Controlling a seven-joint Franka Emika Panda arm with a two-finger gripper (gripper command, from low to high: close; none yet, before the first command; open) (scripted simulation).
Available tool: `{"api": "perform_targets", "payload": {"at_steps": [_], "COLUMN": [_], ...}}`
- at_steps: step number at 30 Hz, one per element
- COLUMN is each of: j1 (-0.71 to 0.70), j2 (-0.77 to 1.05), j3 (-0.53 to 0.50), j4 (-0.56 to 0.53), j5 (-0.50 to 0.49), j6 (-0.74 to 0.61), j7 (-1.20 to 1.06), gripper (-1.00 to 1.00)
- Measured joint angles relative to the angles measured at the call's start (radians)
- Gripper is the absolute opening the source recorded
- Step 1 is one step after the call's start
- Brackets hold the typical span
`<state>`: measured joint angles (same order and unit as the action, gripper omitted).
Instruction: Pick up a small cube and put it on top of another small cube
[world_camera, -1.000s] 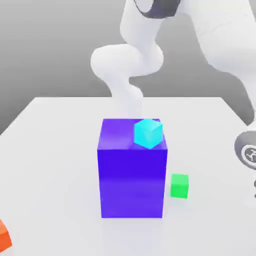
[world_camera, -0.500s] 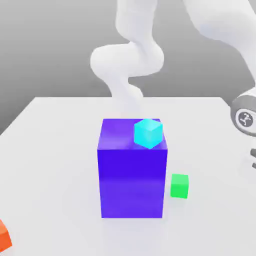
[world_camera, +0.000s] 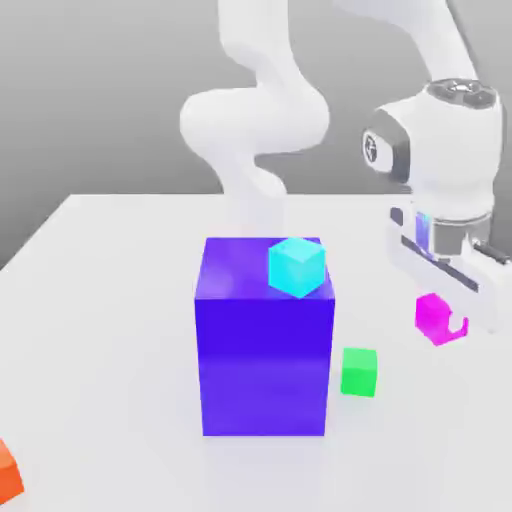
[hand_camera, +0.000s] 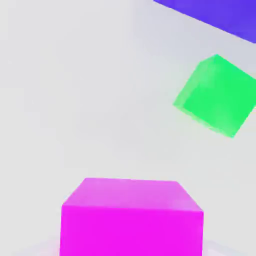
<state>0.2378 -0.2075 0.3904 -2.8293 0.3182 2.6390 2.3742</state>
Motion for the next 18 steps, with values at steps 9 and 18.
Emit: {"api": "perform_targets", "payload": {"at_steps": [9,18], "j1": [-0.197,-0.298], "j2": [0.014,0.204], "j3": [0.095,0.148], "j4": [-0.144,-0.139], "j5": [-0.26,-0.426], "j6": [0.123,0.314], "j7": [0.222,0.335], "gripper": [-1.0,-1.0]}}
